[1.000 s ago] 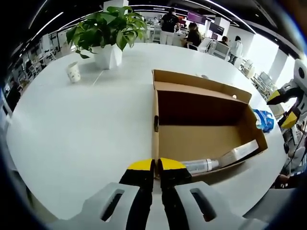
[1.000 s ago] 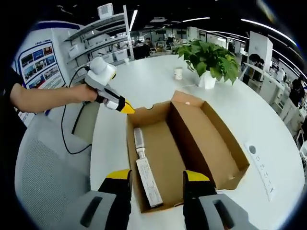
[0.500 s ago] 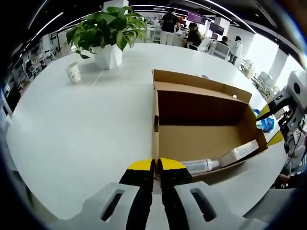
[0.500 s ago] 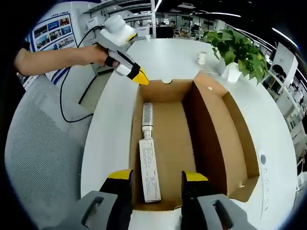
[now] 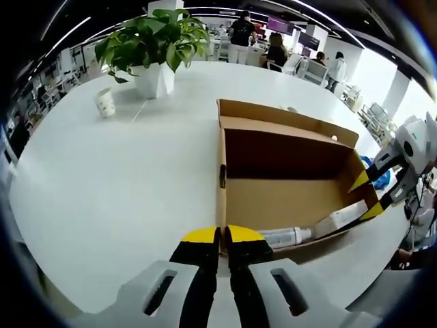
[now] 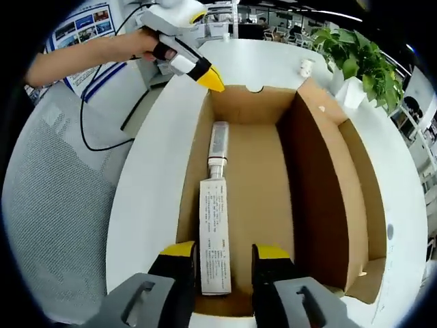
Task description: Operate the shoe box by opening the lid, removing the specified soft item, and placing it in the target area until the item is outside and the box remains undamaged.
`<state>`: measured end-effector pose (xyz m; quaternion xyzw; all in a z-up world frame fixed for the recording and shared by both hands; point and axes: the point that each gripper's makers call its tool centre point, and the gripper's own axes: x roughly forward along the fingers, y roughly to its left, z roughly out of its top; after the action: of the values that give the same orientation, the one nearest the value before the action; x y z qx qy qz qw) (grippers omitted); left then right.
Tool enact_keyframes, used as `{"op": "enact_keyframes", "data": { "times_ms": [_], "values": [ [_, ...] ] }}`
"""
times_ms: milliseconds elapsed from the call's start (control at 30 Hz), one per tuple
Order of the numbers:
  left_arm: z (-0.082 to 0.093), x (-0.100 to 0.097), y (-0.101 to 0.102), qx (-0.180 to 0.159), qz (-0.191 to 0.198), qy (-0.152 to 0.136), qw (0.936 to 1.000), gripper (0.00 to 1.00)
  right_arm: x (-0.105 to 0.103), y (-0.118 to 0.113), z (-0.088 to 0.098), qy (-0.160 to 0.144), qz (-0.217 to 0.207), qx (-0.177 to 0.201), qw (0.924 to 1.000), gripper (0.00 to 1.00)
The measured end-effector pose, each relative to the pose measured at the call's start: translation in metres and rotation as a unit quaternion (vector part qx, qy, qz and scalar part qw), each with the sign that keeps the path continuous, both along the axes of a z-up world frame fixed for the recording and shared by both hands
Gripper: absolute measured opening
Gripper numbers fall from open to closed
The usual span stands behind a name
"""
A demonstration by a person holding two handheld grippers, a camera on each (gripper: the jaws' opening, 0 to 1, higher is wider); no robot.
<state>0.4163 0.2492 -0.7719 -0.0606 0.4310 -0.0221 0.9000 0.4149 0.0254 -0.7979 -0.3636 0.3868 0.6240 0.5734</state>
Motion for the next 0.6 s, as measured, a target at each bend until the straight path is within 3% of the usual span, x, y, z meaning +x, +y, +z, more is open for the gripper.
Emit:
{"op": "enact_keyframes", "data": {
  "times_ms": [267, 600],
  "values": [
    [-0.001, 0.0, 0.0, 0.001, 0.0, 0.0, 1.0, 0.01, -0.0036, 0.0, -0.0077, 0.002, 0.006, -0.007, 1.0, 0.16],
    [-0.0015, -0.0006, -0.0009, -0.002, 0.002, 0.001, 1.0, 0.02, -0.0024, 0.0009, -0.0032, -0.011, 0.01, -0.004, 0.9999, 0.14]
  ]
}}
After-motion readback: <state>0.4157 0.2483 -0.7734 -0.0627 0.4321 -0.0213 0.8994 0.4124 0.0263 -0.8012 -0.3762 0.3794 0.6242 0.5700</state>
